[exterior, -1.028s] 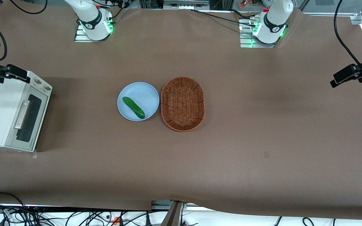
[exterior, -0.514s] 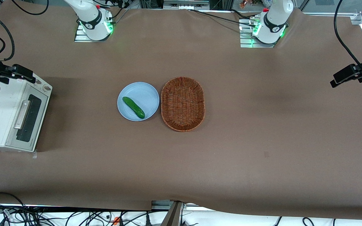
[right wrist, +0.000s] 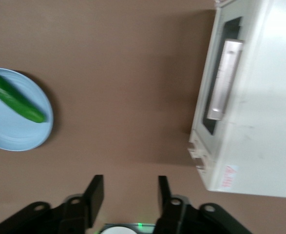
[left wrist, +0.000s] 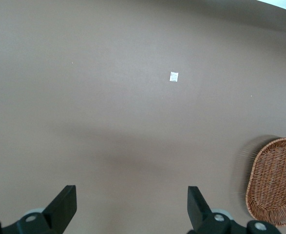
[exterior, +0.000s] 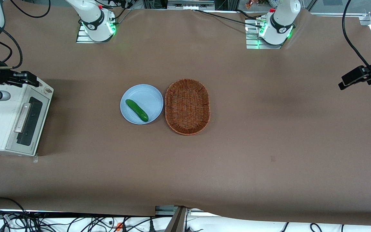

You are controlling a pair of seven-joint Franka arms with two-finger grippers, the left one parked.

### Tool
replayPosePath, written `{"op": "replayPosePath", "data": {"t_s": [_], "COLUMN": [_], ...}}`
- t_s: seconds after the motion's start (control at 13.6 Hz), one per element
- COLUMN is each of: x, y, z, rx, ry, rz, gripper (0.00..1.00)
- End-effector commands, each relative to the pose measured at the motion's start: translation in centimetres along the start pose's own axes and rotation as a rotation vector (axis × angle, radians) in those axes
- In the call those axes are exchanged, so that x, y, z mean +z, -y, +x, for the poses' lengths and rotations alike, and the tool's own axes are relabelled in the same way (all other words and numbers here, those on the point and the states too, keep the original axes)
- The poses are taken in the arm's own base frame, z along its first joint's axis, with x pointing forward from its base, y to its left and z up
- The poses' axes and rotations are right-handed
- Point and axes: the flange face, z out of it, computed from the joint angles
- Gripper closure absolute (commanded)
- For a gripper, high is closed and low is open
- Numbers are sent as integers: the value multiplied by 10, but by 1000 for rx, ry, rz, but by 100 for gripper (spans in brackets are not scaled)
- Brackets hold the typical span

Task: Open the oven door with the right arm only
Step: 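Move the right gripper down to the toaster oven's door handle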

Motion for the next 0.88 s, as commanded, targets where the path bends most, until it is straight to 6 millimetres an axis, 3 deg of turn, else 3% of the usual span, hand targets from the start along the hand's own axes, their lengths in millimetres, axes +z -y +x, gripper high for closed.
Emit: {"op": "replayPosePath", "data": {"t_s": [0.0, 0.29, 0.51, 0.66, 0.81], "x": [20, 69, 116, 132, 149], "y": [5, 24, 19, 21, 5], "z": [10, 52, 90, 101, 109], "rx": [5, 138, 142, 130, 135], "ry": [64, 69, -2, -20, -24], "rz": [-241, -550, -576, -576, -629], "gripper": [100, 100, 100, 100, 100]}}
